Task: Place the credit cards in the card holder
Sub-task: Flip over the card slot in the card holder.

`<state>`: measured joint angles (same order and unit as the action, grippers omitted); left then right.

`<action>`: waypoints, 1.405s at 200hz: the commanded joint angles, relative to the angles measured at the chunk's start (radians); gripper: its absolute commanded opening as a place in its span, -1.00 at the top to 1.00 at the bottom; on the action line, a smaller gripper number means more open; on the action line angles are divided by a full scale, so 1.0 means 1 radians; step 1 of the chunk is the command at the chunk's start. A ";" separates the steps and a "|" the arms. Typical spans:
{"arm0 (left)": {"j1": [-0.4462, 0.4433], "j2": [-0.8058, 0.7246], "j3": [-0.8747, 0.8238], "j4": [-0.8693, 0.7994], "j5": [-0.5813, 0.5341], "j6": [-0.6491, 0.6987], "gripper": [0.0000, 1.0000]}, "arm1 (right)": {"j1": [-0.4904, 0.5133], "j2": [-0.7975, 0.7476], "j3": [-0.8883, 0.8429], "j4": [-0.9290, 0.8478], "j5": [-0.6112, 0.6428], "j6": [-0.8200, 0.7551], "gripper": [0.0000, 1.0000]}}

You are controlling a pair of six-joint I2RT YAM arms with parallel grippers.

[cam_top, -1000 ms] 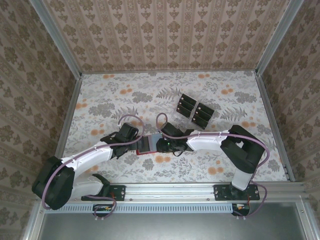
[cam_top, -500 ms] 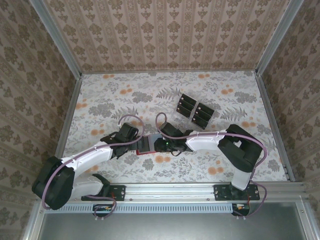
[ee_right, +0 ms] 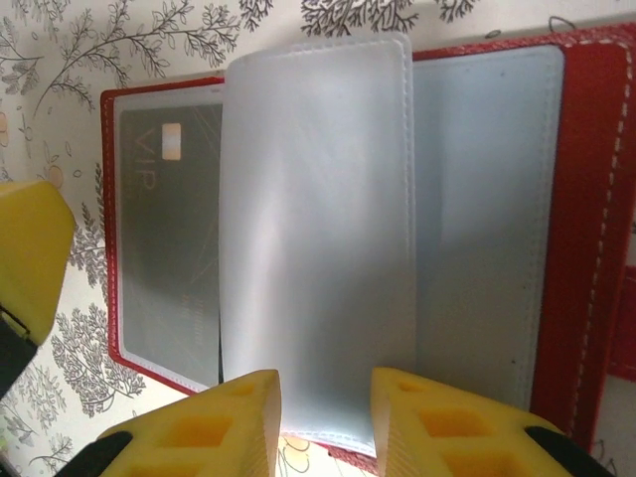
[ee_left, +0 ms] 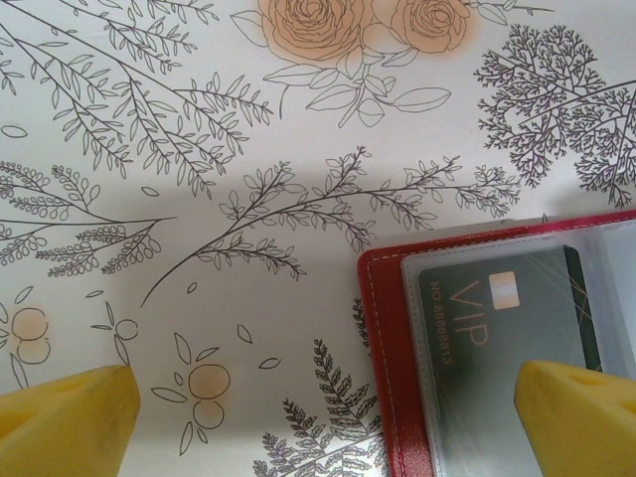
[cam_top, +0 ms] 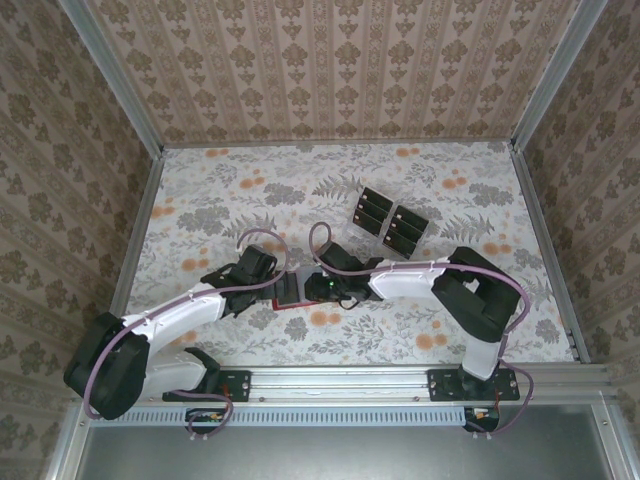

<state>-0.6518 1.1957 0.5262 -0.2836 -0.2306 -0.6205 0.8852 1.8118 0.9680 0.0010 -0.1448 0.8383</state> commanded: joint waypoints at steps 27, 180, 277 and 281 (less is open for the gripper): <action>0.005 -0.006 -0.012 0.003 0.010 -0.003 -1.00 | -0.006 0.073 0.073 0.024 -0.065 0.006 0.41; 0.004 -0.023 -0.014 -0.023 0.002 -0.013 -1.00 | -0.069 -0.007 0.181 -0.173 0.006 -0.210 0.24; 0.001 -0.071 -0.042 -0.037 0.008 -0.010 -1.00 | -0.058 0.123 0.224 -0.154 -0.032 -0.171 0.36; 0.001 -0.073 -0.045 -0.036 0.011 -0.010 -1.00 | -0.056 0.127 0.225 -0.150 -0.037 -0.167 0.36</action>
<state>-0.6521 1.1545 0.5079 -0.2943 -0.2279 -0.6212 0.8173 1.8996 1.1660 -0.1394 -0.1650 0.6525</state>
